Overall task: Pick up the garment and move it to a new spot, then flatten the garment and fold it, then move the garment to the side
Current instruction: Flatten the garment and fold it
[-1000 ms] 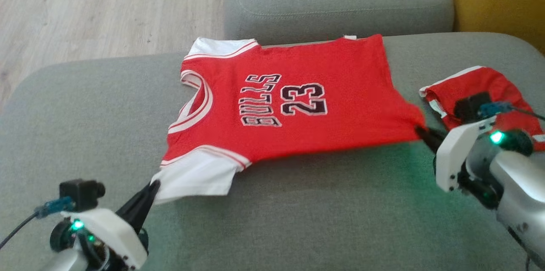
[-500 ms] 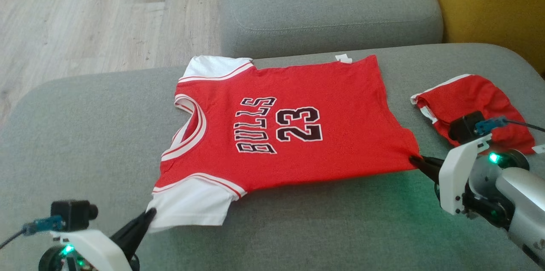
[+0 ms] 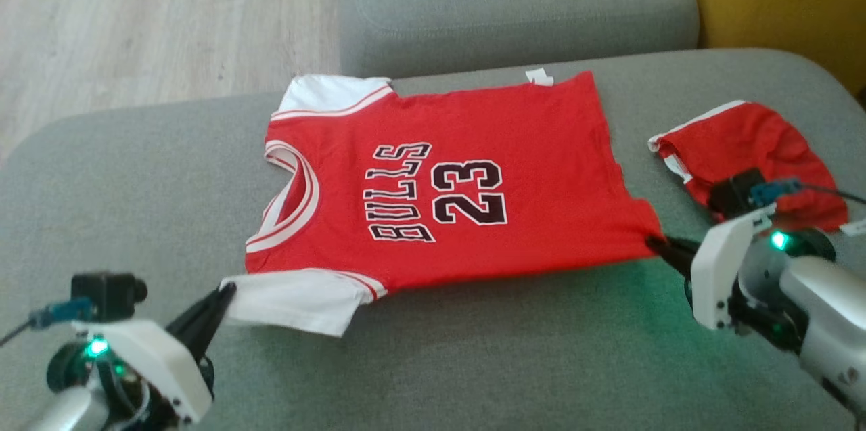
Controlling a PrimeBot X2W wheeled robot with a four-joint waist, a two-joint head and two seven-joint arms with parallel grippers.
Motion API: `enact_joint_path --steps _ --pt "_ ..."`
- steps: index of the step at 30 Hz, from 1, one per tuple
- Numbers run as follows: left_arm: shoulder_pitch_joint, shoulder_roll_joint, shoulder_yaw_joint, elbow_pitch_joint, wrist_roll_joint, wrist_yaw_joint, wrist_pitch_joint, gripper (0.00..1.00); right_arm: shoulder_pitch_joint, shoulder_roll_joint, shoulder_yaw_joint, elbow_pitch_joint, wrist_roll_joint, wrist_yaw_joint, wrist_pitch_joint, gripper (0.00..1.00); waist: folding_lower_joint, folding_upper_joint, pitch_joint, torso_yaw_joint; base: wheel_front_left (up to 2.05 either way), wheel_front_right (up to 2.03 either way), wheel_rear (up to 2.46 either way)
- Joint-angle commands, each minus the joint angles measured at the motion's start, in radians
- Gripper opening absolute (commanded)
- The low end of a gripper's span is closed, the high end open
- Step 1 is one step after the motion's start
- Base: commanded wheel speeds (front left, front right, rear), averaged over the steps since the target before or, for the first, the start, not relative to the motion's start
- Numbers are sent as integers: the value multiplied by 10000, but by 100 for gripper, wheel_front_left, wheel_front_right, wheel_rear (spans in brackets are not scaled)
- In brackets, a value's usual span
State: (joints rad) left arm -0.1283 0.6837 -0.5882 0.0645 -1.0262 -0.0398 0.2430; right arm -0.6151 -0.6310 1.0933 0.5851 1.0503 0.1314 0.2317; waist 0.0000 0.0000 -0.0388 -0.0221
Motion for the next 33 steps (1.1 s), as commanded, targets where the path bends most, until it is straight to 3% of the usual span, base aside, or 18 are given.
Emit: enact_joint_path --steps 1,15,33 --pt "-953 337 433 -53 169 -15 72 0 -488 -20 -70 -32 70 -7 -145 0 0 0 172 -53 0 0 0" --pt "-4385 3 -540 2485 1442 -637 1576 0 -2098 1086 43 1516 94 -7 -83 0 0 0 1610 -277 0 0 0" --pt "-7346 -596 -1926 4898 2191 -904 1476 0 -3343 1867 595 2686 194 -7 -554 0 0 0 2751 -638 0 0 0"
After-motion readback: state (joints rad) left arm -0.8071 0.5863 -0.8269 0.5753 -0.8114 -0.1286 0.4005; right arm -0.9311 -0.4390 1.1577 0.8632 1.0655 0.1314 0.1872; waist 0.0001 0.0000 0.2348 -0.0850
